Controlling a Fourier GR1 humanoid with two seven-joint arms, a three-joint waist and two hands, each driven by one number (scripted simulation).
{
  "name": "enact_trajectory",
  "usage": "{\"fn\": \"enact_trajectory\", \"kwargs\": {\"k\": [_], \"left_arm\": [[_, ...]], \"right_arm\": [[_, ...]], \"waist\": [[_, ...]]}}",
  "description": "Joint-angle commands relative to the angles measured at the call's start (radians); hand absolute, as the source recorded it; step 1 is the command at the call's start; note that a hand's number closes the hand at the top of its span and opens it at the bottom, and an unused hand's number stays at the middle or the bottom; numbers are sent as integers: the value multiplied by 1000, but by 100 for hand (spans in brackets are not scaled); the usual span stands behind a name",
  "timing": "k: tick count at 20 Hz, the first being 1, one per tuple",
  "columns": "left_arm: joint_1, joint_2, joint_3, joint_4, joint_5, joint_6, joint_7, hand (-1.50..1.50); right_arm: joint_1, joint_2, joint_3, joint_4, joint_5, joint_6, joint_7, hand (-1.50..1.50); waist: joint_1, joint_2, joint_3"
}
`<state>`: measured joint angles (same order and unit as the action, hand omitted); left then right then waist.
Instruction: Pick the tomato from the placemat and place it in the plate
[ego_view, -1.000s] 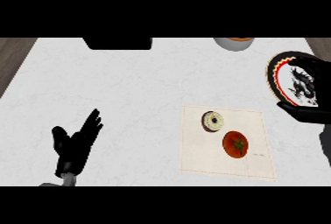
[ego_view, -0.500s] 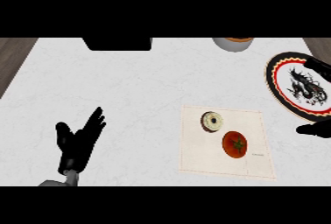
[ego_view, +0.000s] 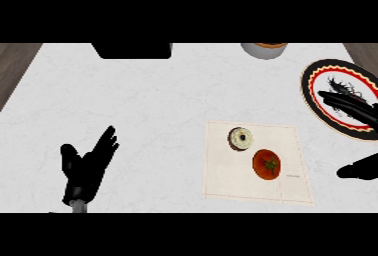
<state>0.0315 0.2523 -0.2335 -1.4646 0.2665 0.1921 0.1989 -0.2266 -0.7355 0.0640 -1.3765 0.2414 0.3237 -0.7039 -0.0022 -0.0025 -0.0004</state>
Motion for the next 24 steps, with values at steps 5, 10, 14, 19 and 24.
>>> {"fn": "enact_trajectory", "kwargs": {"k": [5,10,14,19,24], "left_arm": [[15,-39,25,16,-38,-29,-29,0],[-2,-44,45,26,-42,-47,9,0],[-12,-77,36,20,-63,-36,18,0],[-57,-76,108,100,-70,-102,-26,0],[32,-99,92,26,-87,-100,-27,0]], "right_arm": [[103,110,34,-166,168,-53,111,-150],[156,146,72,-235,267,-44,195,-150],[181,219,144,-230,350,-63,216,-150],[169,283,124,-229,403,-15,224,-150],[154,295,86,-163,481,-68,192,-150]], "waist": [[1,1,0],[1,2,0],[2,2,0],[2,2,0],[5,2,0]]}}
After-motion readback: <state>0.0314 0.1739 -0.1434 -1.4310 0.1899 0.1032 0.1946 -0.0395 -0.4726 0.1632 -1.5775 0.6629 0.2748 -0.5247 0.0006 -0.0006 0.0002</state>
